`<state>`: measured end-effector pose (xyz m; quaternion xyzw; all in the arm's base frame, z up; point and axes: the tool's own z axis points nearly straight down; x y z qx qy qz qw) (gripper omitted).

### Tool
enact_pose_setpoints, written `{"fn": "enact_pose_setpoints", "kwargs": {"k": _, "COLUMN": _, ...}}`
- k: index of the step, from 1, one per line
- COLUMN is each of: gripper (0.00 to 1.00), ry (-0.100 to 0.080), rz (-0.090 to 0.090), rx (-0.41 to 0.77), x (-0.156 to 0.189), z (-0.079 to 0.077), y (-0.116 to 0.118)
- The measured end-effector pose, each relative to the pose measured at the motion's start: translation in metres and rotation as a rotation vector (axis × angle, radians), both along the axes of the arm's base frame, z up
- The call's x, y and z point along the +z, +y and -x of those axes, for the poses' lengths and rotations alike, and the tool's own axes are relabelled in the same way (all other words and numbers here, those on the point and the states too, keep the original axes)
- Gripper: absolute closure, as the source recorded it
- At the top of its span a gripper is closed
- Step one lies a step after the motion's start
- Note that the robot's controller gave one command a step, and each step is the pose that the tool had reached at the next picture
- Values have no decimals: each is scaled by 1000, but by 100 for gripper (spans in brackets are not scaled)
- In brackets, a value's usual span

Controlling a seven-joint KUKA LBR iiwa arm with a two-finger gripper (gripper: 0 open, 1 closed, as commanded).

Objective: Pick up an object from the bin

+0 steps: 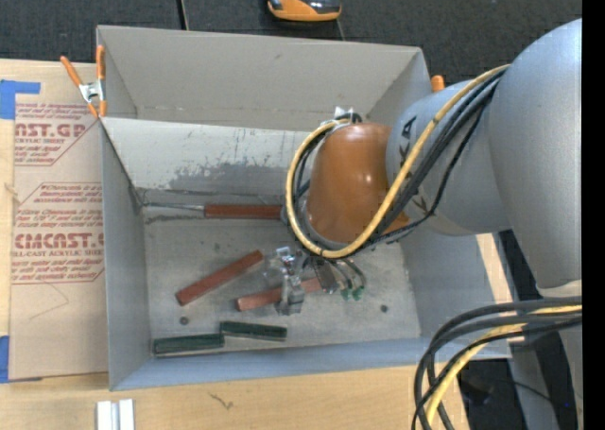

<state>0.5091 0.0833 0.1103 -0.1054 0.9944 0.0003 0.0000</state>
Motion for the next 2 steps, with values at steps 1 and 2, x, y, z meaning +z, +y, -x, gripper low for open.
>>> {"fn": "enact_pose_setpoints", "kwargs": {"k": 1, "gripper": 100, "ry": -2, "rz": 0, "rx": 0, "x": 9, "z": 0, "y": 0}}
{"fn": "enact_pose_setpoints", "kwargs": {"k": 2, "gripper": 100, "ry": -2, "rz": 0, "rx": 0, "x": 14, "z": 0, "y": 0}}
